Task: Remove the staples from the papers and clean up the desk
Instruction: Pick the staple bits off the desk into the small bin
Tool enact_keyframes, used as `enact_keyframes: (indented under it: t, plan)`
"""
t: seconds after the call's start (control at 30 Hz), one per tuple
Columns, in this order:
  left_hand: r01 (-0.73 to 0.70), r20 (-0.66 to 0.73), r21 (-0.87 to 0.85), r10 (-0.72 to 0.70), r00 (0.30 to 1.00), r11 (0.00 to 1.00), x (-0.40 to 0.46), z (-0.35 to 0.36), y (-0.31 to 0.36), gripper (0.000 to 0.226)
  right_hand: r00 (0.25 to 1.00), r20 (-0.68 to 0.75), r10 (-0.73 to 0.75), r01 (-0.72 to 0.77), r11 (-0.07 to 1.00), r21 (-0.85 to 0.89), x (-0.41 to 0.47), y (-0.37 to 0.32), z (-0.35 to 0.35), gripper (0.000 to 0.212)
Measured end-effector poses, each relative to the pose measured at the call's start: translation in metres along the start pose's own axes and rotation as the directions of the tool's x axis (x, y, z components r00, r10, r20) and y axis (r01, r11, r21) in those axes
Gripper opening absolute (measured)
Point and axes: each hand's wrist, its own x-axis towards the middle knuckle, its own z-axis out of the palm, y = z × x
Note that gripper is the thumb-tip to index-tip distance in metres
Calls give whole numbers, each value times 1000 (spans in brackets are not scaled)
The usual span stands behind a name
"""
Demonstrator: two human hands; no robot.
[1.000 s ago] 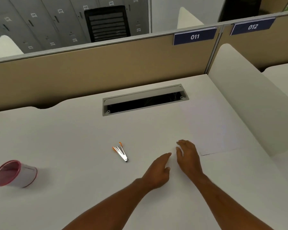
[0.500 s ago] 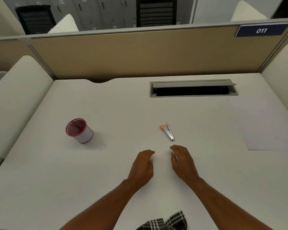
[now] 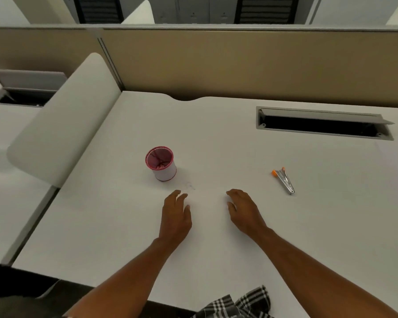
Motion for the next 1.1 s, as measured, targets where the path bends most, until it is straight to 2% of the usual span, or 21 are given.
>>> enact_keyframes:
  t: [0.2, 0.3, 0.37, 0.47, 0.57, 0.7, 0.8, 0.97, 1.03, 1.1]
  plan:
    - [65, 18, 226, -71, 997, 972, 10, -15, -49, 41, 997, 76, -4, 9, 998, -59, 37, -34, 17, 43]
    - [44, 49, 297, -61, 997, 954, 18, -18, -62, 56, 996, 89, -11, 19, 996, -91, 58, -47, 24, 41]
    - [30, 57, 331, -51, 997, 943, 24, -19, -63, 61, 997, 83, 3, 6, 994, -106, 73, -54, 29, 35]
    - [27, 63, 390, -56, 996, 920, 29, -17, -63, 62, 997, 68, 37, -27, 989, -147, 93, -67, 37, 12]
    - [26, 80, 460, -71, 994, 888, 30, -14, -66, 62, 997, 74, 0, 12, 986, -167, 108, -81, 44, 20]
    - [19, 95, 491, -75, 993, 871, 31, -13, -67, 61, 989, 123, -80, 100, 981, -168, 116, -92, 53, 17]
    - [20, 103, 497, -82, 991, 868, 32, -13, -67, 61, 973, 177, -147, 167, 980, -105, 113, -93, 58, 18]
    - [23, 102, 501, -86, 991, 865, 32, -13, -66, 62, 900, 354, -253, 289, 956, -49, 102, -88, 56, 42]
    - [22, 95, 494, -79, 992, 869, 32, -14, -66, 61, 944, 268, -194, 211, 977, -37, 104, -78, 50, 53]
    - [23, 86, 484, -74, 994, 875, 32, -13, -66, 61, 987, 157, -42, 49, 998, -42, 104, -66, 43, 51]
